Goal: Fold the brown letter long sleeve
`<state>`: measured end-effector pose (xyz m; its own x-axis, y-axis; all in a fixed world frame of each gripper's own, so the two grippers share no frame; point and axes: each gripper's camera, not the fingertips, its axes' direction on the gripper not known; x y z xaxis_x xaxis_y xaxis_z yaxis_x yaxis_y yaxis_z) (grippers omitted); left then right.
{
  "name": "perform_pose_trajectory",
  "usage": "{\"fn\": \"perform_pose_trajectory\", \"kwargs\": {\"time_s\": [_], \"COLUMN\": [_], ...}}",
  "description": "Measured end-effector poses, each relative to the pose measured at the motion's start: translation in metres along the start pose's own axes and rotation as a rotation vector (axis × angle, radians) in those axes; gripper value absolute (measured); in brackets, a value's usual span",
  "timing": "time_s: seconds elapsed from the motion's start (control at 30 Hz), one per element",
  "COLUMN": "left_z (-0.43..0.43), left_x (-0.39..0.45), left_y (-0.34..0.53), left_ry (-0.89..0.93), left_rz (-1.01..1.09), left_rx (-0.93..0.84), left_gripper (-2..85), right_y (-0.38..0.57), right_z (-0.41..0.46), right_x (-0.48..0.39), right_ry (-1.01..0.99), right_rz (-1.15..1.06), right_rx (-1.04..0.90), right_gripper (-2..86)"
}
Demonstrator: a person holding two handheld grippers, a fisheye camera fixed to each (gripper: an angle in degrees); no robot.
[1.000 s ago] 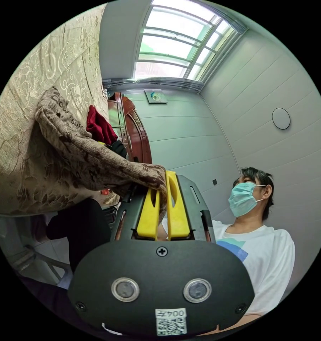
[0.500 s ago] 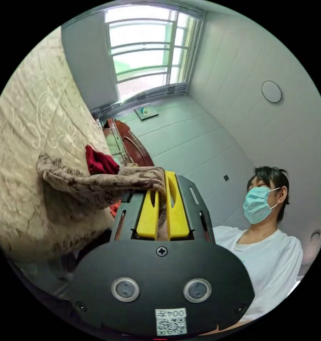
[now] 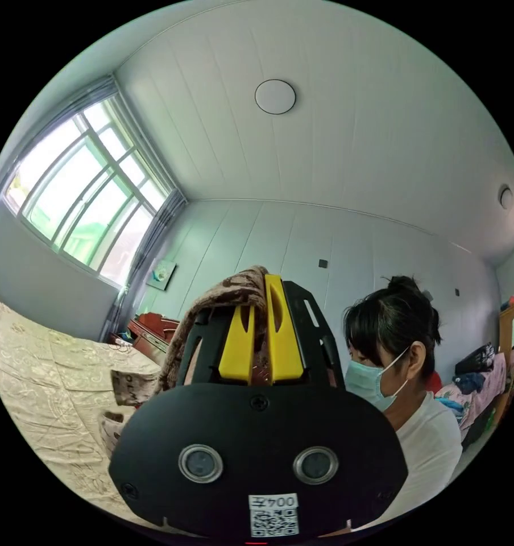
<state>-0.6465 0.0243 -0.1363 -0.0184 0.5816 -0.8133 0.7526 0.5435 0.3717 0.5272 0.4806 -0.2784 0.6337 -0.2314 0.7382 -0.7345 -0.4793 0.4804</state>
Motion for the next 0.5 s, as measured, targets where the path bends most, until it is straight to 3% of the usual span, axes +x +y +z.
{"fn": "perform_pose_trajectory", "kwargs": {"time_s": [0.33,0.5], "left_z": [-0.011,-0.006], "left_x": [0.03,-0.038], "left_y": [-0.038,-0.029], "left_ry": [-0.03,-0.108], "left_rz": [0.053,-0.071], "left_rx": [0.03,-0.007], "left_gripper": [5.8,5.9], "right_y": [0.003,0.046], "right_z": [-0.003,0.049], "right_x": [-0.019,0.045], "right_ry": [-0.036,0.069], "right_rz": [0.037,0.146], "right_rx": [0.027,-0.129], "right_gripper": [-0.4,-0.4]}}
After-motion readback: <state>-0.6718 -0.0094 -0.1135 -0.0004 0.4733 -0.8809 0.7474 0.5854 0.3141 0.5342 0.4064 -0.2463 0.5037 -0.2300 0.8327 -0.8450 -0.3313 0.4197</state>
